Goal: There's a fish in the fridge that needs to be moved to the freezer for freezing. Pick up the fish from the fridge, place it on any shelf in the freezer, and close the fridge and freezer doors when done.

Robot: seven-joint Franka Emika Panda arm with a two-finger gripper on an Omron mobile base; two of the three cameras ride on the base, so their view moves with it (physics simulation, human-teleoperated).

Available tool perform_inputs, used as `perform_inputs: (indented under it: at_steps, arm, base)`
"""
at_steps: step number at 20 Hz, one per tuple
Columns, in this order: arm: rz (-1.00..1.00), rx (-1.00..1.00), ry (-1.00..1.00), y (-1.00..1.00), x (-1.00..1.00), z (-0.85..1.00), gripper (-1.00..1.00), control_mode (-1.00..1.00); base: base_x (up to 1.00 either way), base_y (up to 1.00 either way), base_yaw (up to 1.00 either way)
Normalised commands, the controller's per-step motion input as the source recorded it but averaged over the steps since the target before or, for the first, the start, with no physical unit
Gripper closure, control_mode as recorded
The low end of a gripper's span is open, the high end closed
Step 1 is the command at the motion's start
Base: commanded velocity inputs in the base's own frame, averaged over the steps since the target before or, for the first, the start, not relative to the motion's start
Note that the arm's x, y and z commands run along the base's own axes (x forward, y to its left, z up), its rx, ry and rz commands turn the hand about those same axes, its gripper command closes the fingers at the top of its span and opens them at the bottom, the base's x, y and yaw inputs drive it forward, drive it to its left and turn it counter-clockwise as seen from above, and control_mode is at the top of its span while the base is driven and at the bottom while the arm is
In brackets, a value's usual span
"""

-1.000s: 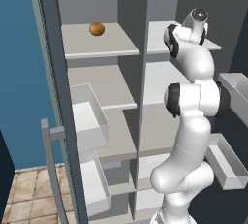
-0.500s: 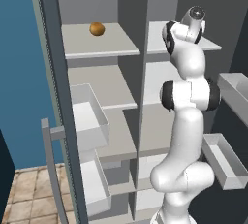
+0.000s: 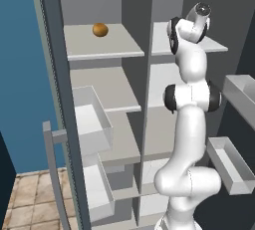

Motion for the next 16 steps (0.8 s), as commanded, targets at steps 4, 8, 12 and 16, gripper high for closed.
perform_inputs:
  at_steps: [4,8,12,16]
  arm:
    - [0.08,0.0,-0.05,-0.08,-0.38,-0.21,1.0,-1.0]
    - [0.02,-0.08,-0.24,0.46,-1.0,-0.27,1.0,-1.0]
    - [0.0,-0.08,-0.33,0.69,-1.0,-0.35,1.0,-1.0]
    - [0.01,-0.08,-0.4,0.74,-1.0,-0.73,1.0,-1.0]
  base:
    - [0.0,0.0,0.0]
    - [0.0,0.0,0.0]
    - [0.0,0.0,0.0]
    - [0.0,0.0,0.0]
